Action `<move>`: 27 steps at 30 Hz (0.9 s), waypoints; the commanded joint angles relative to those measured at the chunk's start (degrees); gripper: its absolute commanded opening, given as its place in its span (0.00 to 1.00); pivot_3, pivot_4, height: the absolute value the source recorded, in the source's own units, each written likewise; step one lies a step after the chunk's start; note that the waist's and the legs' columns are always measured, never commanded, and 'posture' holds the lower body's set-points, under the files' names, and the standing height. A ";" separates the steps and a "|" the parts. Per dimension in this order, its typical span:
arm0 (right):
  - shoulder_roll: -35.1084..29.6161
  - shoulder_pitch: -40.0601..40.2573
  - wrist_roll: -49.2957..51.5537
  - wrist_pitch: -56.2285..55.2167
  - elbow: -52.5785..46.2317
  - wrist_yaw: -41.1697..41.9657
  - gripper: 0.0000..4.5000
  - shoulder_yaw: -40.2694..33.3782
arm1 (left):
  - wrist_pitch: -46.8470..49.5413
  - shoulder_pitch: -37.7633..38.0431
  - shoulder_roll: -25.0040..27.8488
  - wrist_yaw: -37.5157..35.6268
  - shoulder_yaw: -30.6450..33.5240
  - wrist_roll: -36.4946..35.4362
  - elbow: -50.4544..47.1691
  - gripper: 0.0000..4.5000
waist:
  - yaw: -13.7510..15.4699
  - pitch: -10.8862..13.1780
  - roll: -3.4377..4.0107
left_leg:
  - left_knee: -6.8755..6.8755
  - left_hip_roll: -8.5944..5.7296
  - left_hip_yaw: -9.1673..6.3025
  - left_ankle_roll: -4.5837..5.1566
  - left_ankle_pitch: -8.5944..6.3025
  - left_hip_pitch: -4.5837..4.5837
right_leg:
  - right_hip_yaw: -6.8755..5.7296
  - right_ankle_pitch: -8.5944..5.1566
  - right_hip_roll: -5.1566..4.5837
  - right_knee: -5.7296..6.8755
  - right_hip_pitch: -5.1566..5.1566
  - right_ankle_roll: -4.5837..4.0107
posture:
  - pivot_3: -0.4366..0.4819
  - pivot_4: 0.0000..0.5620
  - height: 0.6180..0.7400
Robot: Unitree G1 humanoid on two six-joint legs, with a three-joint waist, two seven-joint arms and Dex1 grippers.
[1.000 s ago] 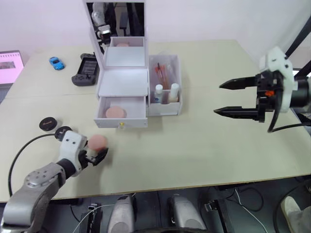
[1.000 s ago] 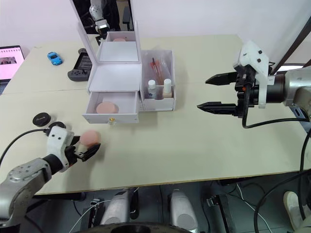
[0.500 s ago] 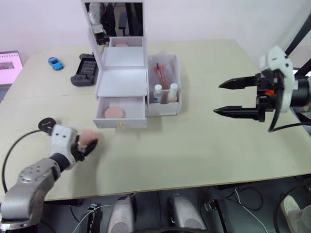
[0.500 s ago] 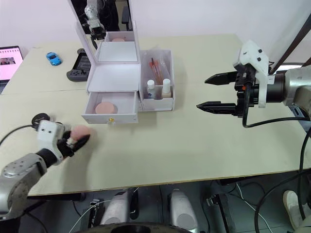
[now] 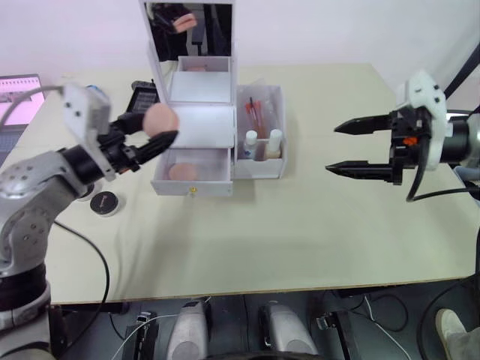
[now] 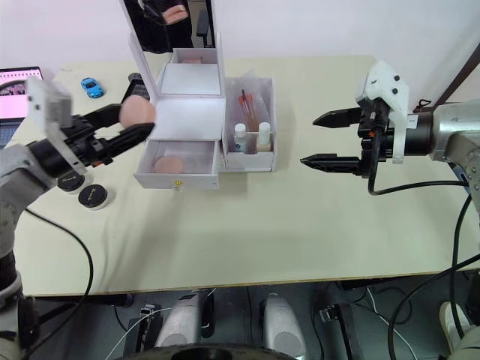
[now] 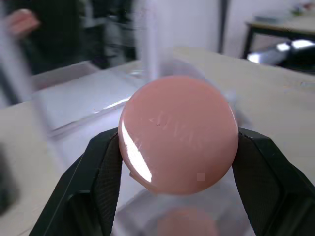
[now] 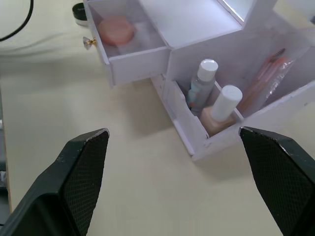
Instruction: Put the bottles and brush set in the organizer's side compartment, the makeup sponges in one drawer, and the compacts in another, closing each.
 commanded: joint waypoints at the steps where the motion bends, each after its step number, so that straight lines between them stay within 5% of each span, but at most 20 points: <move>1: -0.93 1.52 1.54 0.88 -3.68 -1.79 1.00 -4.81 | 0.11 -3.29 0.77 -1.45 -5.86 2.74 1.23 0.60 | -0.25 -0.01 0.03 | -0.01 0.01 0.00 0.00 0.00 0.00 | 0.00 0.00 0.03 0.00 -0.01 0.01 | 0.48 0.27 1.00; 8: -1.30 6.16 3.77 4.68 -9.45 -6.74 1.00 -10.33 | -2.55 -7.13 -0.83 -4.21 -16.68 10.33 6.79 0.60 | -0.07 -0.01 0.03 | -0.02 0.20 -0.20 0.00 0.00 0.00 | 0.09 0.01 0.41 0.06 -0.03 0.02 | 0.48 0.27 1.00; 27: -2.19 10.06 6.03 5.52 -11.69 -9.61 1.00 -13.62 | -4.10 -7.68 -0.95 -10.33 -20.55 16.75 9.79 0.60 | -0.05 -0.01 0.03 | 0.02 0.20 -0.23 0.01 0.00 -0.01 | 0.10 0.01 0.43 0.05 0.00 0.02 | 0.48 0.27 1.00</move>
